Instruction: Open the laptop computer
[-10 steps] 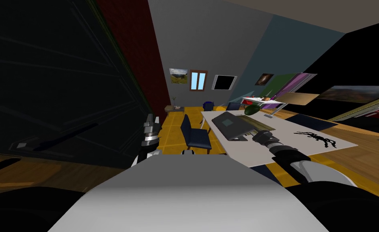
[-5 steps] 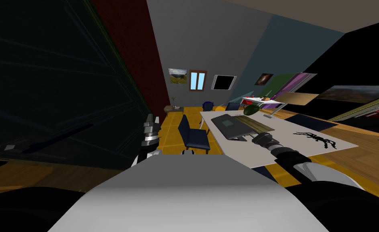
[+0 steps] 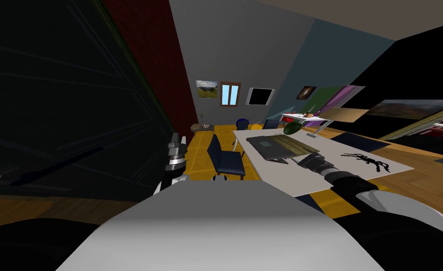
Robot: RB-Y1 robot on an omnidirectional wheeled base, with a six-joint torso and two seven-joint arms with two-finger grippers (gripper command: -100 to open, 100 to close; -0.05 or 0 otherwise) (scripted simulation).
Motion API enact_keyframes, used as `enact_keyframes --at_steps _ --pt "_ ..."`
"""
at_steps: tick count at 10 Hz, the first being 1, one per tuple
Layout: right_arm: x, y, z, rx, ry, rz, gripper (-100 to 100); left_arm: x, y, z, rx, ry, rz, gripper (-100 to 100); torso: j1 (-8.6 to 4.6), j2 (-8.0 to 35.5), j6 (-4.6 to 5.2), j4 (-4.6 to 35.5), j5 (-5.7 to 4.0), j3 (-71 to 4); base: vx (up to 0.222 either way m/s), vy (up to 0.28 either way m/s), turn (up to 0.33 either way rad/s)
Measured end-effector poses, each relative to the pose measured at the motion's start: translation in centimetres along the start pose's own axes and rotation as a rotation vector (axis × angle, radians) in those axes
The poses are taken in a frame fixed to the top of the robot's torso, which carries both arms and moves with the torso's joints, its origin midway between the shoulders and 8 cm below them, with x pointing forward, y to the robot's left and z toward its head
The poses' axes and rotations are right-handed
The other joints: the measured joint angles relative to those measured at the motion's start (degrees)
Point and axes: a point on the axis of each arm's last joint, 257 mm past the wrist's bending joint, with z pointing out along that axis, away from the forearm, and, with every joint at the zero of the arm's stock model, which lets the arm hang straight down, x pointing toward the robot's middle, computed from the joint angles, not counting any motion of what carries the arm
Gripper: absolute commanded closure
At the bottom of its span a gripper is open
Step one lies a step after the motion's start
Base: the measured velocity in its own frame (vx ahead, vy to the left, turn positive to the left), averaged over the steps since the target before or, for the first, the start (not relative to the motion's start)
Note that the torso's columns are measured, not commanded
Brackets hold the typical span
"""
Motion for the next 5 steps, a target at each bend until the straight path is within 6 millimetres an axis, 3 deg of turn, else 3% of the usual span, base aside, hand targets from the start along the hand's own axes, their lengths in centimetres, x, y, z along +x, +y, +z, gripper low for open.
enact_keyframes --at_steps 3,4,5 --pt "-0.3 -2.1 -0.5 -0.004 -0.012 -0.004 -100 0.0 0.0 0.0 0.000 0.000 0.000 0 -0.25 0.13 0.01 0.04 -0.09 0.09 0.025 0.024 -0.030" --pt "-0.4 -2.2 -0.5 -0.005 -0.012 -0.002 0 0.0 0.0 0.0 0.000 0.000 0.000 0 -0.27 0.16 0.01 0.05 -0.10 0.11 0.000 0.000 0.000" --pt "-0.4 -2.2 -0.5 -0.005 -0.012 -0.002 0 0.0 0.0 0.0 0.000 0.000 0.000 0 -0.25 0.17 0.02 0.05 -0.09 0.11 0.000 0.000 0.000"
